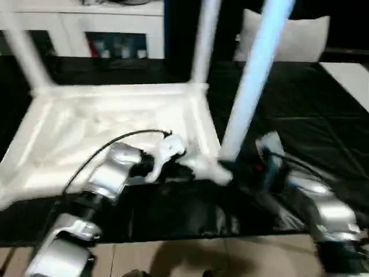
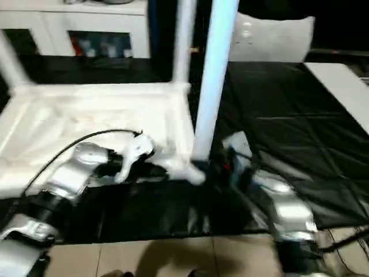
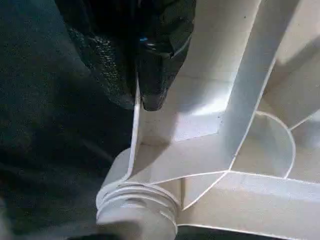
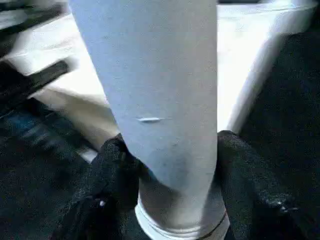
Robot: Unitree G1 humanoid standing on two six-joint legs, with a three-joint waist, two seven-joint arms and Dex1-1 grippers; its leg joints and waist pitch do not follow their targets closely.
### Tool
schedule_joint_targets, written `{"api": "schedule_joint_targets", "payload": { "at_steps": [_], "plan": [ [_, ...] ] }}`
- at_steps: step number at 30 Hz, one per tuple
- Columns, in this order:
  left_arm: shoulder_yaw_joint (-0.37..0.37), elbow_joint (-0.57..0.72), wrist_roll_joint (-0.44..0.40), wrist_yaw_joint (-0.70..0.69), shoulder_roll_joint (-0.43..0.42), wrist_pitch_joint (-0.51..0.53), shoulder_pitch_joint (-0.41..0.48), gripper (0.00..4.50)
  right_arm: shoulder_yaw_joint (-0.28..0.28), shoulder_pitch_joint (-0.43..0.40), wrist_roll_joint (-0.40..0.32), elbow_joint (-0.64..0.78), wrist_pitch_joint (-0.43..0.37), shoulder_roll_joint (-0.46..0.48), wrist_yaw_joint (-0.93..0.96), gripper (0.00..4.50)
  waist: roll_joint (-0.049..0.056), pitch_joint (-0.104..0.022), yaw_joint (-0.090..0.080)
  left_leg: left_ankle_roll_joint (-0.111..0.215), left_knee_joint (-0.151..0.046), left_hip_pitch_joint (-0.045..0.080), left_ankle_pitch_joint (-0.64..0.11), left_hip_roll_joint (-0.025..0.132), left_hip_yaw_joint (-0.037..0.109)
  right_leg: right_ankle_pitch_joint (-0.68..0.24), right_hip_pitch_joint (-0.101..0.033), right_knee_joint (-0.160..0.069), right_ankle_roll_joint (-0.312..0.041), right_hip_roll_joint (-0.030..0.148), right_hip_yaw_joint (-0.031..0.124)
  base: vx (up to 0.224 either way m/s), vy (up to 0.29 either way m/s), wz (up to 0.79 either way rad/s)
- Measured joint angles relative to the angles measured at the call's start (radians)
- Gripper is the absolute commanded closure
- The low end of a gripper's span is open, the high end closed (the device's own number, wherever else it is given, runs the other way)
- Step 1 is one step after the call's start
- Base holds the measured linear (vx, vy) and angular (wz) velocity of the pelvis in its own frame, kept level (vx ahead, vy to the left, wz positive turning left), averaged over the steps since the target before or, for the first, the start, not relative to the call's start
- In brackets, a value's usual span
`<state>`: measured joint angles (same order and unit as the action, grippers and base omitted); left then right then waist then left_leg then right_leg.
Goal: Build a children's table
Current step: Rotate leg to tighten
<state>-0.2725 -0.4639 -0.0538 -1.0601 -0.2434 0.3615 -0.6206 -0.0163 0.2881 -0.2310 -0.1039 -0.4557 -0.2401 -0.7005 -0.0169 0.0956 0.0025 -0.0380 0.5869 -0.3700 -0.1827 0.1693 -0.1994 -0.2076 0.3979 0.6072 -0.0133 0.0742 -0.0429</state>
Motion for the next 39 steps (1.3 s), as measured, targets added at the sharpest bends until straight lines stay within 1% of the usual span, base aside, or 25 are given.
{"api": "schedule_joint_targets", "payload": {
  "at_steps": [3, 7, 8, 10, 11, 14, 16, 18, 19, 20, 22, 24, 25, 26, 27, 28, 29, 31, 33, 35, 37, 38, 39],
  "plan": [
    [0.011, 0.003, -0.023, 0.099, 0.055, 0.039, -0.005, 4.50, -0.022, 0.025, 0.038, -0.011, -0.015, 0.070, 0.147, 2.45, 0.000, 0.000, -0.003, 0.000, -0.002, 0.001, 0.000, -0.001, 0.000, 0.000, -0.001, -0.004, 0.000, 0.000, 0.000, 0.000, 0.000, 0.00],
    [0.023, -0.001, -0.062, 0.256, 0.141, 0.077, -0.019, 4.50, -0.057, 0.075, 0.087, -0.053, -0.005, 0.170, 0.365, 2.45, 0.001, -0.001, -0.003, 0.000, -0.008, 0.000, 0.000, -0.003, 0.000, 0.000, -0.001, -0.015, 0.000, 0.001, 0.001, 0.000, 0.000, 0.00],
    [0.022, -0.002, -0.069, 0.290, 0.159, 0.079, -0.019, 4.50, -0.070, 0.082, 0.092, -0.065, 0.010, 0.193, 0.407, 2.11, 0.001, -0.001, -0.003, 0.001, -0.008, 0.000, 0.000, -0.005, 0.000, 0.000, -0.001, -0.016, -0.001, 0.001, 0.003, 0.000, 0.000, 0.00],
    [0.019, -0.002, -0.081, 0.324, 0.180, 0.080, -0.020, 4.50, -0.095, 0.084, 0.096, -0.074, 0.034, 0.227, 0.450, 1.78, 0.001, -0.001, -0.001, 0.003, -0.008, -0.001, -0.001, -0.006, -0.001, 0.001, -0.001, -0.016, -0.001, 0.002, 0.004, 0.000, 0.000, 0.00],
    [0.015, 0.000, -0.083, 0.334, 0.186, 0.079, -0.020, 4.50, -0.100, 0.083, 0.095, -0.074, 0.047, 0.241, 0.468, 1.78, 0.002, -0.001, 0.001, 0.004, -0.008, -0.001, -0.002, -0.006, -0.001, 0.003, -0.001, -0.016, -0.002, 0.002, 0.004, 0.000, 0.000, 0.00],
    [0.009, 0.003, -0.084, 0.338, 0.187, 0.072, -0.020, 4.50, -0.103, 0.078, 0.094, -0.066, 0.055, 0.249, 0.474, 1.42, 0.002, -0.001, 0.002, 0.006, -0.010, -0.001, -0.003, -0.006, -0.001, 0.009, -0.001, -0.016, -0.004, 0.002, 0.003, 0.000, 0.000, 0.00],
    [0.004, 0.005, -0.084, 0.338, 0.187, 0.068, -0.020, 4.50, -0.102, 0.071, 0.094, -0.056, 0.059, 0.248, 0.472, 1.30, 0.002, -0.002, 0.003, 0.005, -0.012, 0.000, -0.003, -0.006, -0.001, 0.012, -0.001, -0.015, -0.006, 0.002, 0.003, 0.000, 0.000, 0.00],
    [-0.001, 0.005, -0.084, 0.330, 0.181, 0.052, -0.020, 4.50, -0.089, 0.063, 0.095, -0.055, 0.074, 0.229, 0.448, 1.09, 0.004, -0.002, 0.005, 0.005, -0.013, -0.001, -0.003, -0.006, -0.001, 0.012, 0.000, -0.015, -0.006, 0.002, 0.002, 0.000, 0.000, 0.00],
    [-0.002, 0.005, -0.083, 0.324, 0.177, 0.048, -0.020, 4.50, -0.085, 0.062, 0.095, -0.056, 0.074, 0.219, 0.434, 1.09, 0.004, -0.002, 0.005, 0.005, -0.014, -0.001, -0.003, -0.006, -0.001, 0.012, 0.001, -0.015, -0.006, 0.002, 0.002, 0.000, 0.000, 0.00],
    [-0.006, 0.005, -0.082, 0.312, 0.170, 0.040, -0.020, 4.50, -0.078, 0.059, 0.094, -0.056, 0.076, 0.198, 0.405, 0.90, 0.004, -0.002, 0.005, 0.005, -0.014, -0.001, -0.003, -0.006, -0.001, 0.012, 0.001, -0.014, -0.005, 0.002, 0.001, 0.000, 0.000, 0.00],
    [-0.009, 0.005, -0.077, 0.292, 0.157, 0.027, -0.019, 4.50, -0.059, 0.050, 0.088, -0.055, 0.083, 0.160, 0.348, 0.84, 0.004, -0.002, 0.005, 0.005, -0.015, -0.001, -0.003, -0.005, -0.001, 0.013, 0.001, -0.014, -0.005, 0.002, 0.001, 0.000, 0.000, 0.00],
    [-0.012, 0.007, -0.071, 0.263, 0.140, 0.011, -0.018, 4.50, -0.052, 0.037, 0.083, -0.054, 0.099, 0.124, 0.294, 0.61, 0.004, -0.002, 0.006, 0.005, -0.016, -0.001, -0.003, -0.005, -0.001, 0.013, 0.002, -0.013, -0.004, 0.002, 0.000, 0.000, 0.000, 0.00],
    [-0.018, 0.009, -0.069, 0.242, 0.122, -0.002, -0.017, 4.50, -0.040, 0.029, 0.081, -0.053, 0.111, 0.094, 0.252, 0.41, 0.005, -0.002, 0.007, 0.005, -0.016, -0.001, -0.003, -0.004, -0.001, 0.012, 0.002, -0.013, -0.004, 0.002, -0.001, 0.000, 0.000, 0.00],
    [-0.025, 0.012, -0.066, 0.204, 0.098, -0.027, -0.016, 4.50, -0.023, 0.017, 0.079, -0.055, 0.117, 0.044, 0.193, 0.37, 0.006, -0.003, 0.011, 0.005, -0.017, -0.001, -0.003, -0.004, -0.001, 0.012, 0.002, -0.013, -0.003, 0.002, -0.001, 0.000, 0.000, 0.00],
    [-0.026, 0.014, -0.060, 0.179, 0.083, -0.041, -0.013, 4.50, -0.015, 0.007, 0.079, -0.057, 0.120, 0.021, 0.158, 0.37, 0.007, -0.003, 0.012, 0.005, -0.018, -0.001, -0.003, -0.004, -0.001, 0.012, 0.003, -0.013, -0.003, 0.001, -0.001, 0.000, 0.000, 0.00],
    [-0.029, 0.022, -0.057, 0.158, 0.072, -0.051, -0.009, 4.50, -0.008, -0.003, 0.077, -0.057, 0.136, -0.004, 0.123, 0.17, 0.008, -0.003, 0.013, 0.005, -0.017, -0.003, -0.003, -0.004, -0.001, 0.012, 0.005, -0.013, -0.003, 0.001, -0.001, 0.000, 0.000, 0.00],
    [-0.030, 0.028, -0.053, 0.134, 0.060, -0.066, -0.004, 4.50, -0.005, -0.009, 0.077, -0.061, 0.141, -0.032, 0.082, 0.06, 0.008, -0.003, 0.015, 0.010, -0.017, -0.004, 0.000, -0.003, -0.001, 0.012, 0.006, -0.013, -0.003, 0.001, -0.002, 0.000, 0.000, 0.00],
    [-0.039, 0.037, -0.042, 0.100, 0.046, -0.087, 0.003, 4.50, 0.001, -0.013, 0.074, -0.066, 0.144, -0.071, 0.025, 0.06, 0.008, -0.003, 0.019, 0.010, -0.017, -0.006, 0.000, -0.002, -0.001, 0.012, 0.007, -0.013, -0.003, 0.001, -0.003, 0.000, 0.000, 0.00],
    [-0.055, 0.045, -0.030, 0.038, 0.008, -0.132, 0.015, 4.50, 0.023, -0.016, 0.061, -0.066, 0.164, -0.148, -0.094, 0.06, 0.009, -0.004, 0.029, 0.011, -0.017, -0.007, 0.000, -0.002, -0.001, 0.012, 0.008, -0.013, -0.003, 0.001, -0.003, 0.000, 0.000, 0.00],
    [-0.066, 0.052, -0.012, -0.047, -0.035, -0.179, 0.028, 4.50, 0.028, -0.016, 0.025, -0.064, 0.165, -0.218, -0.220, 0.06, 0.009, -0.004, 0.038, 0.011, -0.016, -0.007, 0.000, -0.001, -0.001, 0.012, 0.007, -0.011, -0.003, 0.001, -0.004, 0.000, 0.000, 0.00],
    [-0.076, 0.052, 0.004, -0.106, -0.062, -0.210, 0.032, 4.50, 0.029, -0.017, -0.005, -0.064, 0.168, -0.254, -0.313, 0.06, 0.009, -0.003, 0.041, 0.011, -0.013, -0.007, 0.000, -0.001, -0.001, 0.012, 0.007, -0.011, -0.003, 0.001, -0.005, 0.000, 0.000, 0.00],
    [-0.079, 0.051, 0.011, -0.133, -0.076, -0.220, 0.032, 4.50, 0.034, -0.017, -0.018, -0.064, 0.171, -0.268, -0.359, 0.21, 0.009, -0.003, 0.041, 0.011, -0.012, -0.007, 0.000, 0.000, -0.001, 0.012, 0.006, -0.010, -0.003, 0.001, -0.005, 0.000, 0.000, 0.00],
    [-0.080, 0.051, 0.014, -0.149, -0.083, -0.226, 0.032, 4.50, 0.036, -0.017, -0.030, -0.064, 0.172, -0.273, -0.386, 0.21, 0.009, -0.003, 0.042, 0.011, -0.011, -0.007, 0.000, 0.000, -0.001, 0.012, 0.006, -0.010, -0.004, 0.001, -0.005, 0.000, 0.000, 0.00]
  ]
}}
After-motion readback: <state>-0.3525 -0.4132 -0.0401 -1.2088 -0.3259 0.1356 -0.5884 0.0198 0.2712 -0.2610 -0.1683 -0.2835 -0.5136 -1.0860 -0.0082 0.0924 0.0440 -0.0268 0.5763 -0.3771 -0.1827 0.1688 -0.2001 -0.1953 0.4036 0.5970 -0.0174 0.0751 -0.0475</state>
